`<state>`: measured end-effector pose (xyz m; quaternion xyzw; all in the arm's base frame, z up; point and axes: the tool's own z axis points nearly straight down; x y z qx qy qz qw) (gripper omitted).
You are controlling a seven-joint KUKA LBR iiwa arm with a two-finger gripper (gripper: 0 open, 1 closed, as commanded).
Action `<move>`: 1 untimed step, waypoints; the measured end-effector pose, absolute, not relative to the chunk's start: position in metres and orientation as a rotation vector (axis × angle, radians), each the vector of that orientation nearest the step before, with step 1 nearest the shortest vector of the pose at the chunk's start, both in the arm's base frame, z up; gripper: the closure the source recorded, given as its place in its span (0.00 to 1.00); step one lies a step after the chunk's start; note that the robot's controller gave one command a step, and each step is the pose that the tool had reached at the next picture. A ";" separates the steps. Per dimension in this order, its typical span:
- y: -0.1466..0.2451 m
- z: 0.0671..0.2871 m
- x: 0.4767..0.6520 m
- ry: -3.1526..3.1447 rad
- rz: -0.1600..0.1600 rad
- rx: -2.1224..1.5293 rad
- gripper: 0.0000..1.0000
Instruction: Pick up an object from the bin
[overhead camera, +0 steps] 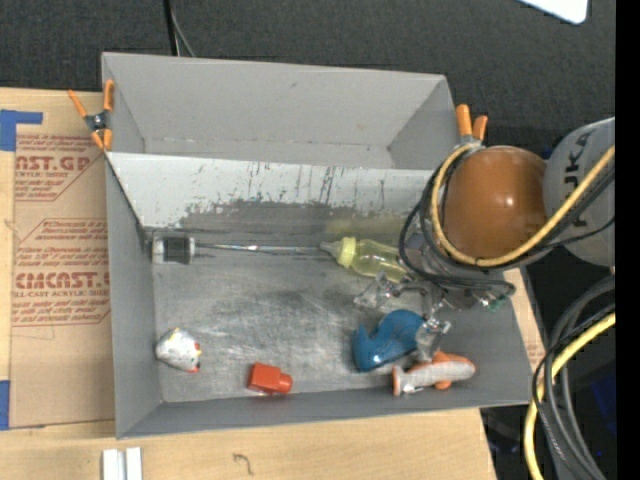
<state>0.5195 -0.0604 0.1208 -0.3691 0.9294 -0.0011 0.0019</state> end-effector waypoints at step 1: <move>-0.058 0.092 0.516 2.917 0.006 -1.170 0.00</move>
Offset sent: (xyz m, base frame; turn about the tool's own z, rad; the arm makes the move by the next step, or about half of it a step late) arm -0.0104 0.0174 -0.0508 -0.2102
